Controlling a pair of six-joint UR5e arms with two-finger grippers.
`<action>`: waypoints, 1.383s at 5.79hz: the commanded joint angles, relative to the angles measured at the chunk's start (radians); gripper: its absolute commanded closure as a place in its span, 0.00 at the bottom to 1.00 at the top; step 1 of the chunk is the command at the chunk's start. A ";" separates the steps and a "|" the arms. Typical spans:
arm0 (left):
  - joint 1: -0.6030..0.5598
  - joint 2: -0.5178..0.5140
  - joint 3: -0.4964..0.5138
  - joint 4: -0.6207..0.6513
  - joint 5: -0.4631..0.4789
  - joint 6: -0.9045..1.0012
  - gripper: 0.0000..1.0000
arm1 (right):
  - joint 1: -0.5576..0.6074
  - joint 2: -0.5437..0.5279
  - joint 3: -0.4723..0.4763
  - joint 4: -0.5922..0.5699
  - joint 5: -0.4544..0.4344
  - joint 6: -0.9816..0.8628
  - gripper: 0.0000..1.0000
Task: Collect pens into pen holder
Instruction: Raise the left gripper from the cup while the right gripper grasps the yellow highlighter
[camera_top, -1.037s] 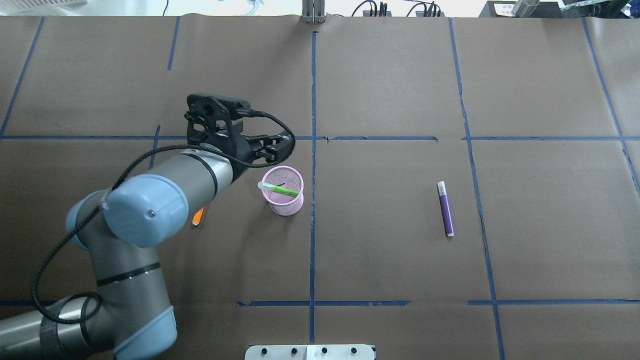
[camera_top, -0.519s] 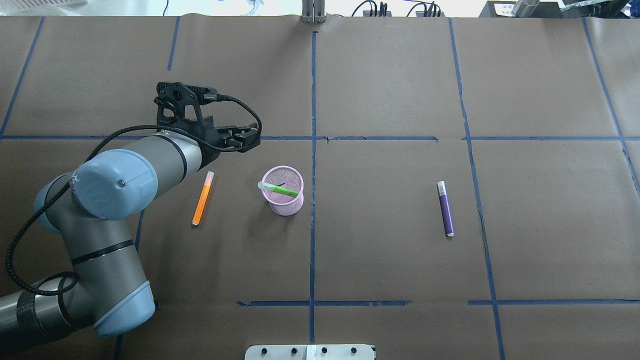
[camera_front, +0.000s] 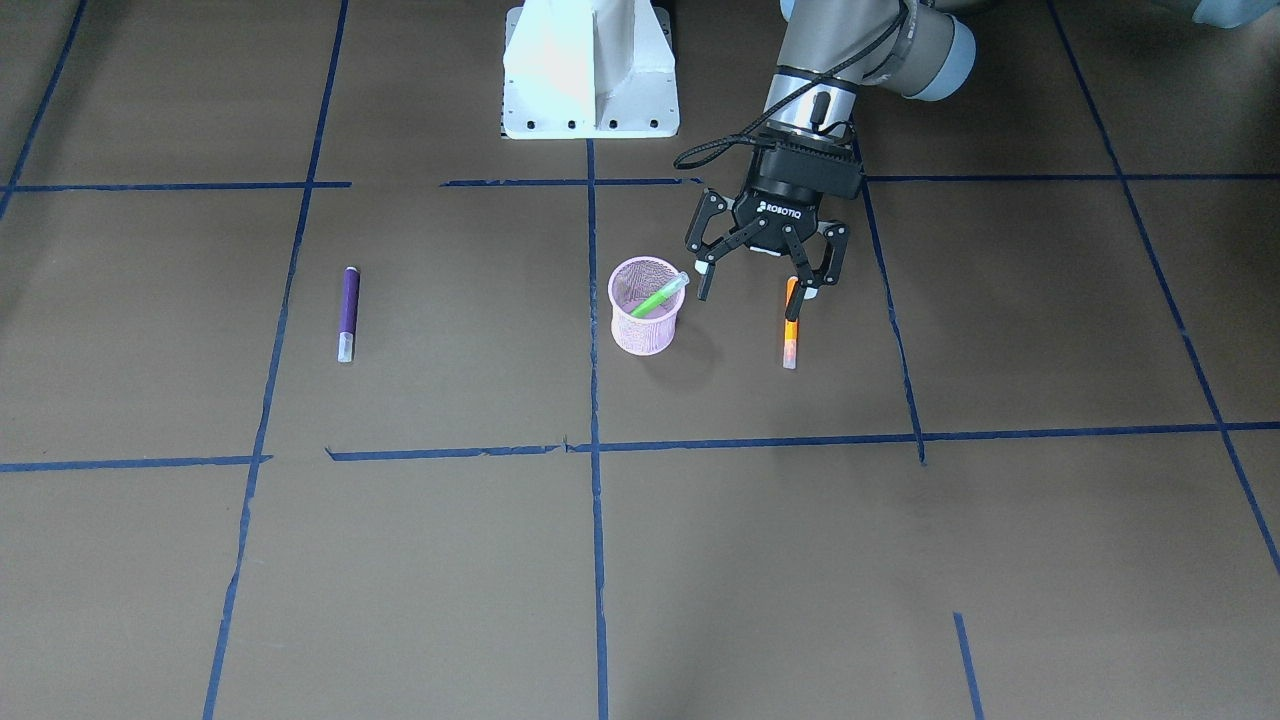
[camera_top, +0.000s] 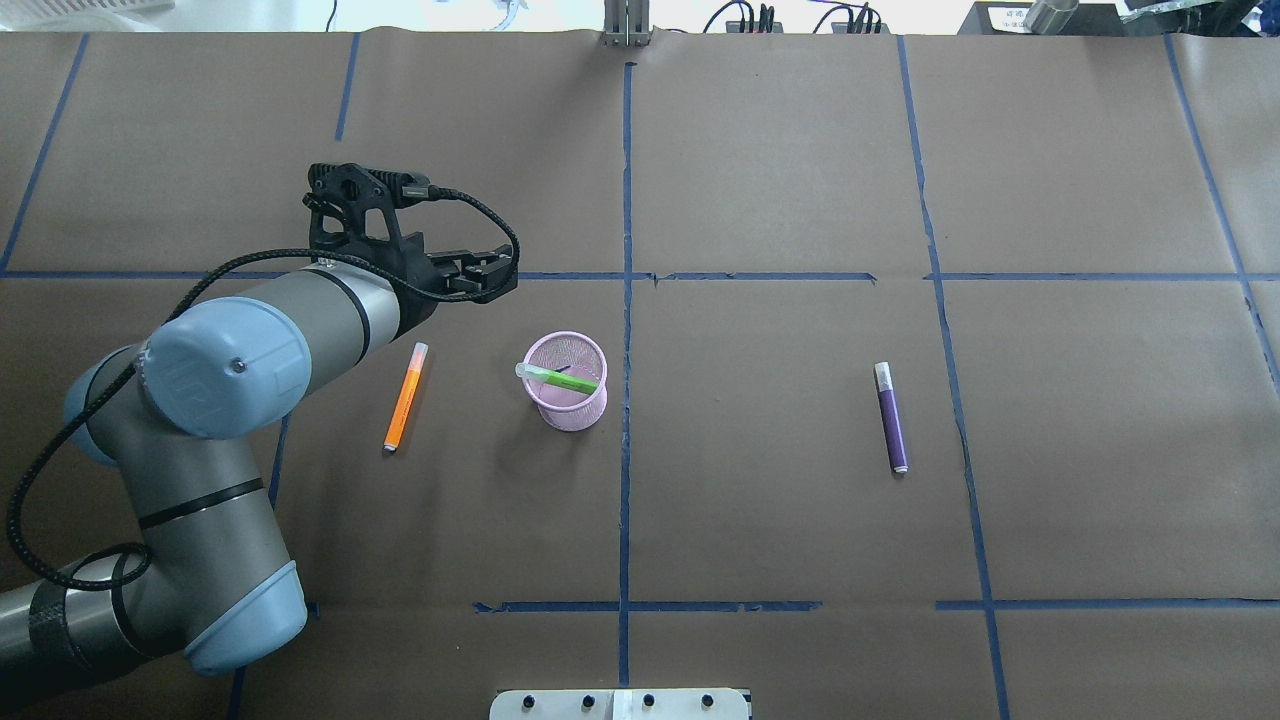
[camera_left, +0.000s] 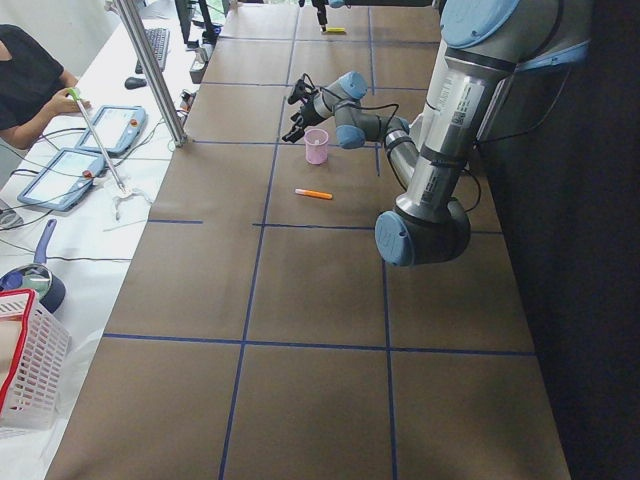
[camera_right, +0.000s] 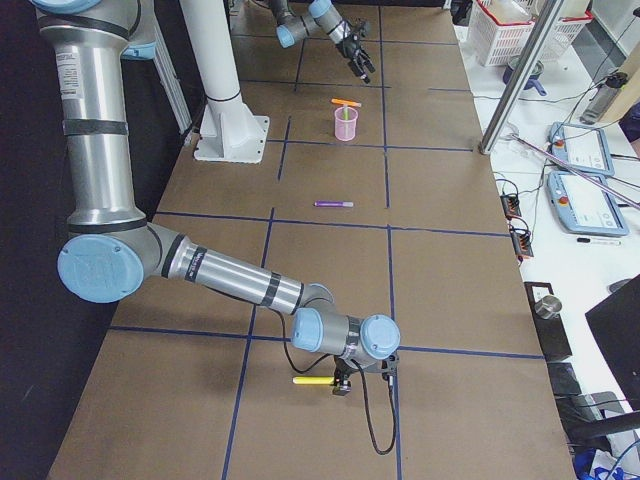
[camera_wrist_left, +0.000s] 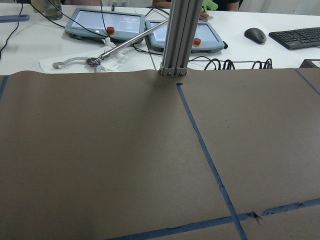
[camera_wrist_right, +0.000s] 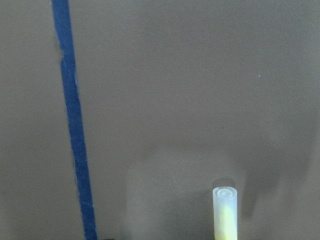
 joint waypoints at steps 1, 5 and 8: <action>0.000 -0.001 -0.004 0.000 0.000 0.000 0.00 | -0.010 0.002 -0.017 0.002 -0.030 -0.006 0.15; 0.001 -0.001 -0.006 0.000 -0.002 0.000 0.00 | -0.010 -0.001 -0.032 0.004 -0.052 -0.006 0.40; -0.002 -0.001 -0.006 -0.003 -0.002 -0.003 0.00 | -0.009 -0.008 -0.037 0.004 -0.069 -0.006 0.74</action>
